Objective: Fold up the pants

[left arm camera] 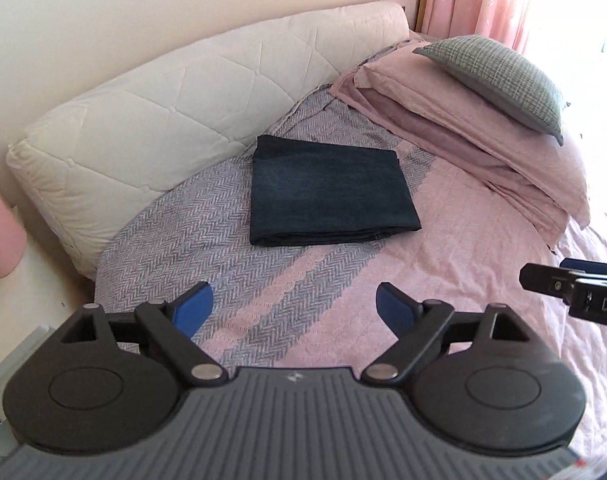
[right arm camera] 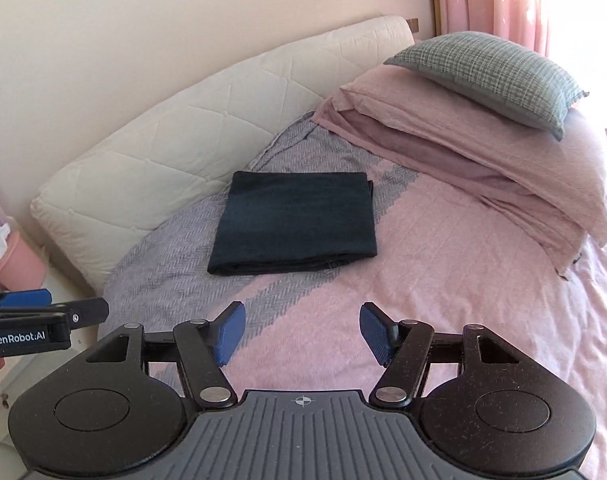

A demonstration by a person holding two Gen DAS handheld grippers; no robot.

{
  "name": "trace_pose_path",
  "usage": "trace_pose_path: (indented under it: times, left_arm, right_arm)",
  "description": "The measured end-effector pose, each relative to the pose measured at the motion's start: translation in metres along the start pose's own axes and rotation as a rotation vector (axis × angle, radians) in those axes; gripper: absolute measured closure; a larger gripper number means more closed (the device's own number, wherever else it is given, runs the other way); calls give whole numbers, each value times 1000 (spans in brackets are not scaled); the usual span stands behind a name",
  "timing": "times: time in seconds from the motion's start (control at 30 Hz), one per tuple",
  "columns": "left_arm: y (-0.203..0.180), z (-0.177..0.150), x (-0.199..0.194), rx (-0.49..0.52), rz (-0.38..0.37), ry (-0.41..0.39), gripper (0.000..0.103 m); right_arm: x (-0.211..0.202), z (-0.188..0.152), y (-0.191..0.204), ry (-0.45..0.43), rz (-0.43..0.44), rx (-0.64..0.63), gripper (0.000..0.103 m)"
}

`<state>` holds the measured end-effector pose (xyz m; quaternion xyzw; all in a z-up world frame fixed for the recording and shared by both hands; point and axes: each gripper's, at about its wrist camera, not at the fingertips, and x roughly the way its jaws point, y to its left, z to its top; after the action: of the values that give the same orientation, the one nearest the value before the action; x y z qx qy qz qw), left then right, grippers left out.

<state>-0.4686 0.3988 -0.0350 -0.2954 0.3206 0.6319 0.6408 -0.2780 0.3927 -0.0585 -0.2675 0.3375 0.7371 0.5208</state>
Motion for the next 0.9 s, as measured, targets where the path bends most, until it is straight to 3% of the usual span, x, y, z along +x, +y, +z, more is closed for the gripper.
trace_pose_path:
  times: [0.37,0.9]
  left_arm:
    - [-22,-22,-49,1,9,-35,12]
    - [-30,-27,-68,-14,4,-67,12]
  right_arm:
    - [-46,-21,-2,-15,32,-23,42]
    - [-63,-26,1,-26,50,-77,42]
